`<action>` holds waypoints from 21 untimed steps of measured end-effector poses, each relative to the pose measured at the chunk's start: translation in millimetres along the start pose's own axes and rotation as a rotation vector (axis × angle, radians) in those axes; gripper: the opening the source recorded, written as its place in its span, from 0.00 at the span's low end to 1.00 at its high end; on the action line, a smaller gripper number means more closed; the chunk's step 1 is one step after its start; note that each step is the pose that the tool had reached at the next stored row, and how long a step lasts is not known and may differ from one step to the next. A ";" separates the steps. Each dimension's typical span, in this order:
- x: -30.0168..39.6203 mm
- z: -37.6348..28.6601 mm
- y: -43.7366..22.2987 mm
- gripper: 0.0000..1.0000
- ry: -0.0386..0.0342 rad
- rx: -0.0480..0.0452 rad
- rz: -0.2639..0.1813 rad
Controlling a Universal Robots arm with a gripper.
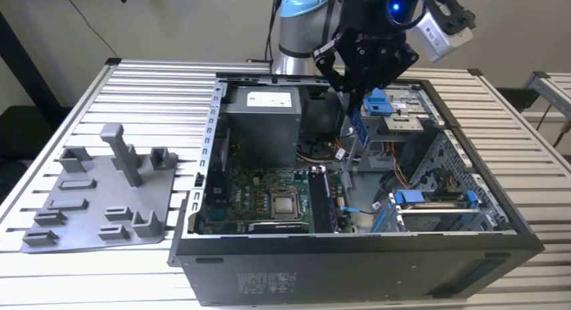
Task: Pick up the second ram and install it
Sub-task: 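Insert the second ram into the second slot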
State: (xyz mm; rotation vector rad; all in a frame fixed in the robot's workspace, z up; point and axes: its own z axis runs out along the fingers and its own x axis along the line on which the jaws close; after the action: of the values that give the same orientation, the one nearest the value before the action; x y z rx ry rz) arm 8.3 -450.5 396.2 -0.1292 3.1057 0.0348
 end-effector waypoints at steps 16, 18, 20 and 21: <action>0.4 2.8 0.0 0.14 -0.0037 0.0060 0.178; 0.4 2.9 -0.1 0.14 -0.0042 0.0068 0.200; 0.4 3.1 -0.1 0.14 -0.0046 0.0074 0.220; 0.4 3.1 -0.1 0.14 -0.0048 0.0077 0.231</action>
State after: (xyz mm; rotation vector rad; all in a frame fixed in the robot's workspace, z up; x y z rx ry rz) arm 8.0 -450.6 393.1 0.2293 3.0976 0.0287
